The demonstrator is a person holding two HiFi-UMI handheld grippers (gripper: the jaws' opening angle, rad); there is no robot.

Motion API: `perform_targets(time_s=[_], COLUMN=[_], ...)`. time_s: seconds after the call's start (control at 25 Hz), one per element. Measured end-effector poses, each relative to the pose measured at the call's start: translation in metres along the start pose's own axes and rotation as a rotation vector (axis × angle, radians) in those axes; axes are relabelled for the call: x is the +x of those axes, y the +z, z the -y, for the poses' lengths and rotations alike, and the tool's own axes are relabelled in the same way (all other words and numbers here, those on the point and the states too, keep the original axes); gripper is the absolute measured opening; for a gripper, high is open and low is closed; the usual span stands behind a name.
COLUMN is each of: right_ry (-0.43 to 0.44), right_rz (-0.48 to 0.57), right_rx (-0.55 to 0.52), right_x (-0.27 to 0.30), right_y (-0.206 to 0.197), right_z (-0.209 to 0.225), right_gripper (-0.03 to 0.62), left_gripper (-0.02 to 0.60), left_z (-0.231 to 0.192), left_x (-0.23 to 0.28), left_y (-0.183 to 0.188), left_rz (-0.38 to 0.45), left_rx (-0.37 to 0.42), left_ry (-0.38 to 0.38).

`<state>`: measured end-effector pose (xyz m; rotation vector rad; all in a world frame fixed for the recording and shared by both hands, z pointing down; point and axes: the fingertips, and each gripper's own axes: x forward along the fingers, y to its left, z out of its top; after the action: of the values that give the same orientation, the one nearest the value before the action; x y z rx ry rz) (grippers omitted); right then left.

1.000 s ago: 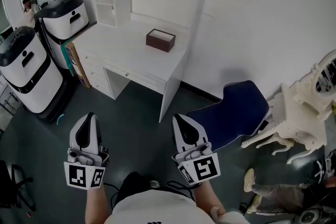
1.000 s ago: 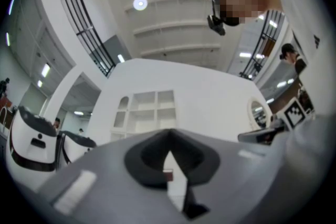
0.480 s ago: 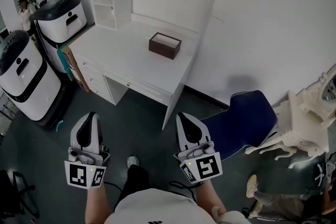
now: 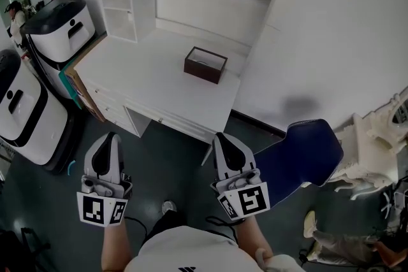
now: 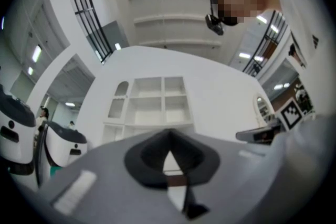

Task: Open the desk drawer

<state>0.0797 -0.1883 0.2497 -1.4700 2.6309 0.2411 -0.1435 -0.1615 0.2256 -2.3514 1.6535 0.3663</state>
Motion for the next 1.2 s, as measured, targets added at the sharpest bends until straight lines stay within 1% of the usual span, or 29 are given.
perform_targets(time_s=[0.28,0.48,0.64,0.84,1.08,1.2], right_ry=[-0.041,-0.069,-0.084,-0.119,-0.145,-0.147], right_rz=[-0.003,-0.026,-0.048,-0.108,-0.192,-0.229], right_rx=[0.000,0.002,0.008,0.030,0.066,0.085], right_x=[0.065,0.099,0.117,0.126,0.125,0.125], right_y=[-0.014,-0.031,-0.047,-0.074,-0.107,-0.123], right_z=[-0.002,0.002,0.005,0.015,0.025,0.028], right_gripper=[0.000,0.000,0.000,0.000,0.000,0.000], left_gripper=[0.005,0.005,0.005,0.005,0.006,0.006], left_z=[-0.056,-0.079,-0.089,-0.087,-0.074,-0.062], left_x=[0.043,0.071,0.088,0.103,0.111,0.108], left_y=[-0.026,-0.049,-0.074,-0.117,-0.178,-0.217], left_rz=[-0.010,-0.029,-0.057,-0.130,-0.254,-0.321], left_rx=[-0.020,-0.039,-0.060,-0.096,-0.135,-0.147], left_ry=[-0.038,-0.078,-0.107,-0.140,-0.182,-0.203])
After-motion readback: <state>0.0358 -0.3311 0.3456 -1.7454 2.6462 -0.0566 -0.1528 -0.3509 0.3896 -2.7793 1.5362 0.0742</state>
